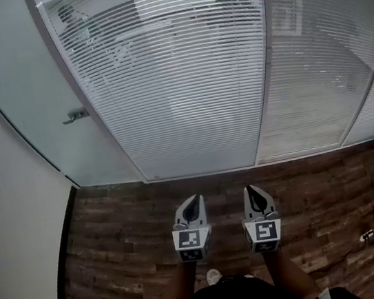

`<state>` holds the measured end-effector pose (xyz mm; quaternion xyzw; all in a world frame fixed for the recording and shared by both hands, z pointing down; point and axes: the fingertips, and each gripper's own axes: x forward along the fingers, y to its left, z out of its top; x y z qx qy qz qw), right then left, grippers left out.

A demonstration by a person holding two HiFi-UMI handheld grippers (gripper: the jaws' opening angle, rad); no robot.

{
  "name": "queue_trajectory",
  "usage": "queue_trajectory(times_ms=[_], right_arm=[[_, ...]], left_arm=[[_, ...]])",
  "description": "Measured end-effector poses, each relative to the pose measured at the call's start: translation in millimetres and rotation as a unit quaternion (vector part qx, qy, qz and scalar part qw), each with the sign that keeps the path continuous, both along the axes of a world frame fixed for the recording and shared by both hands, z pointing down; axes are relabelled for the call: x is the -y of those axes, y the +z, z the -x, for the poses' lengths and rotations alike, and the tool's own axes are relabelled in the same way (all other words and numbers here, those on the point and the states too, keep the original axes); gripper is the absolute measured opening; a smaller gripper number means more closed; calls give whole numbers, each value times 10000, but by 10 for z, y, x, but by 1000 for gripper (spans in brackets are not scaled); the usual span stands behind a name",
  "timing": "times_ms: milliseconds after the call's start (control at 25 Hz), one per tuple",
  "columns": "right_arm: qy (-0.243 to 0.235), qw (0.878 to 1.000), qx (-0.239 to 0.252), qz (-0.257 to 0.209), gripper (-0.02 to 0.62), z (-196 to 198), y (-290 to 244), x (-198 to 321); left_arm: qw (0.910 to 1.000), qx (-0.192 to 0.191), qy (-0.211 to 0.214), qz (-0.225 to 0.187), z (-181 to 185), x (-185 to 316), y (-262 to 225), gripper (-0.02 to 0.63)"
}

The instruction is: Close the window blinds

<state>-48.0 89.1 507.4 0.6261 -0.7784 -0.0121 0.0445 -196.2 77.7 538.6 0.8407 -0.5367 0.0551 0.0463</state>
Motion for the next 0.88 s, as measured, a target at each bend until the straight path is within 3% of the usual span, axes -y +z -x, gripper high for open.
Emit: queue_trajectory(times_ms=[120,320,640,880], right_arm=[[26,10000,10,30,2,-18,66,47],[17,10000,11,45,2,-12,63,66],[-67,9998,16,-169,2,-23,8,74],[-1,10000,-9,-72,2,-91,100,17]], left_arm=[[9991,398,-16,-145,46,98,3,-5],[9983,535,-27,-246,95,93,-13,-5],[9986,339,112,-388,-7,72,-179,-5],[9976,494,132,-461,-31,46,-152,-5]])
